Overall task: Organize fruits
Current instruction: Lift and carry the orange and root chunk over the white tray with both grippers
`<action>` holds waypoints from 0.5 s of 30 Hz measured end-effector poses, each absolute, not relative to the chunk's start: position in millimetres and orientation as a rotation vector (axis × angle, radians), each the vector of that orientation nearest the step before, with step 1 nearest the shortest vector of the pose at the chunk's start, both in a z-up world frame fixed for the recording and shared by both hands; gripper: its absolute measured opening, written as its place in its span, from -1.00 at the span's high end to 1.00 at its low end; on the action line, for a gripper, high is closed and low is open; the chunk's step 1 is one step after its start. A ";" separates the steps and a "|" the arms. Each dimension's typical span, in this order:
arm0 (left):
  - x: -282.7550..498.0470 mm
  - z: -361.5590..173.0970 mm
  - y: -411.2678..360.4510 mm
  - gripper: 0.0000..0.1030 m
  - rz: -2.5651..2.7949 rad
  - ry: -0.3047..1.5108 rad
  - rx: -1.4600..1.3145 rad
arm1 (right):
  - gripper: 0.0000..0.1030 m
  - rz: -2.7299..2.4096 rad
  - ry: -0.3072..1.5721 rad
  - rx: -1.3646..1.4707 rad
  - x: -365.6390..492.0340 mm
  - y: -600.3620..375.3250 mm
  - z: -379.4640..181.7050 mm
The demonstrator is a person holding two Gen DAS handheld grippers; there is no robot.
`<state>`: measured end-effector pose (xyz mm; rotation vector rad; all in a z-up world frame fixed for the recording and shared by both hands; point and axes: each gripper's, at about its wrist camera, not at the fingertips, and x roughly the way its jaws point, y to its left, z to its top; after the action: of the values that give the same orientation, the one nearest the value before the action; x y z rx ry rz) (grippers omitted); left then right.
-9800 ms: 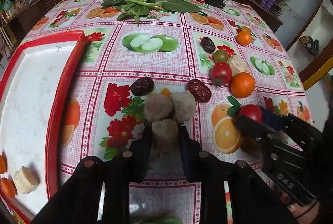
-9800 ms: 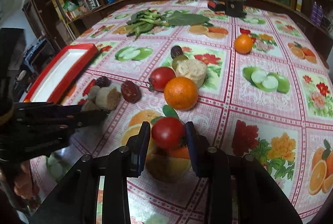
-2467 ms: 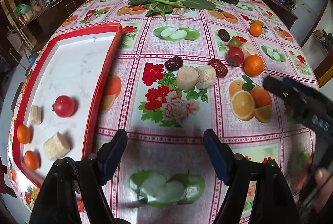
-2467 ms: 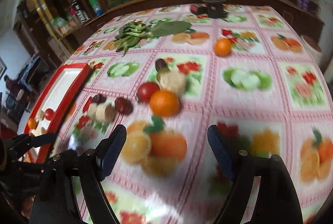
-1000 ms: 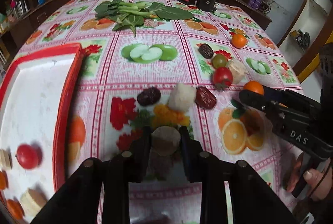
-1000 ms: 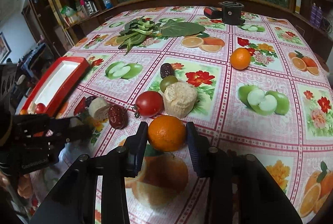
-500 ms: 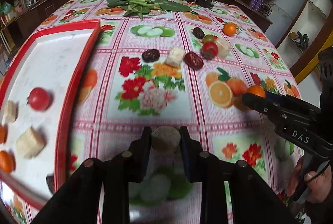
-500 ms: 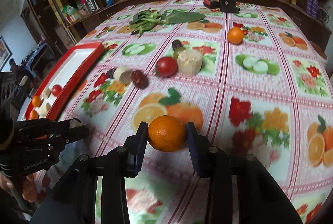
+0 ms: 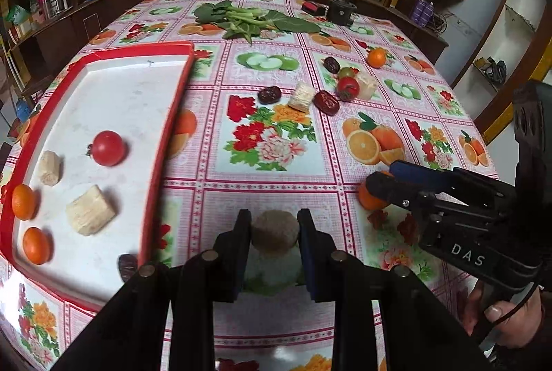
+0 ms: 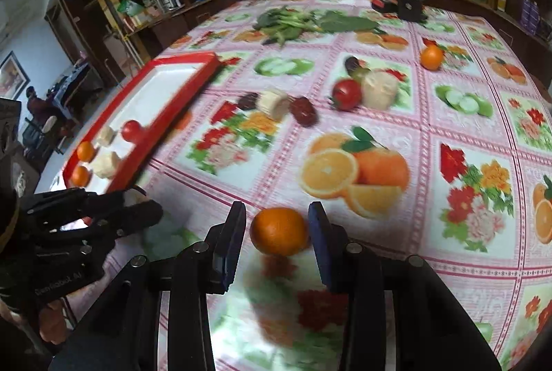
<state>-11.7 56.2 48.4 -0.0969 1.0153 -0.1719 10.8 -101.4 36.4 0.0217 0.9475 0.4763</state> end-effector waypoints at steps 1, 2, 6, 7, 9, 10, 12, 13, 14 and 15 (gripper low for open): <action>-12.1 50.1 60.1 0.42 -0.169 1.012 -0.102 | 0.28 0.483 0.942 0.019 10.5 -96.7 39.4; -12.0 51.4 63.4 0.42 -0.167 1.010 -0.107 | 0.28 0.490 0.937 0.015 10.3 -91.9 42.1; -12.6 55.1 77.3 0.42 -0.151 1.006 -0.114 | 0.28 0.500 0.931 -0.018 12.5 -72.9 44.7; -13.8 54.8 79.9 0.42 -0.149 1.009 -0.115 | 0.28 0.496 0.938 -0.020 13.3 -71.2 42.9; -15.3 54.0 83.9 0.42 -0.153 1.014 -0.119 | 0.25 0.478 0.956 -0.026 14.8 -70.7 36.6; -16.7 53.0 84.7 0.42 -0.161 1.018 -0.122 | 0.19 0.478 0.973 -0.023 15.2 -71.4 32.6; -19.0 51.1 83.3 0.42 -0.172 1.025 -0.115 | 0.09 0.479 1.001 -0.014 15.3 -73.1 24.2; -20.3 49.9 81.5 0.42 -0.179 1.028 -0.110 | 0.07 0.482 1.015 -0.008 15.4 -74.1 20.6; -21.5 48.6 79.6 0.42 -0.186 1.030 -0.105 | 0.04 0.480 1.021 -0.004 14.4 -75.4 17.7; -22.1 47.5 78.0 0.42 -0.192 1.033 -0.103 | 0.00 0.484 1.026 -0.004 13.1 -75.7 15.5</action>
<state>-22.1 78.0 47.5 -0.1025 1.0328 -0.1922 13.1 -75.7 15.5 -0.0043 1.0261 0.4841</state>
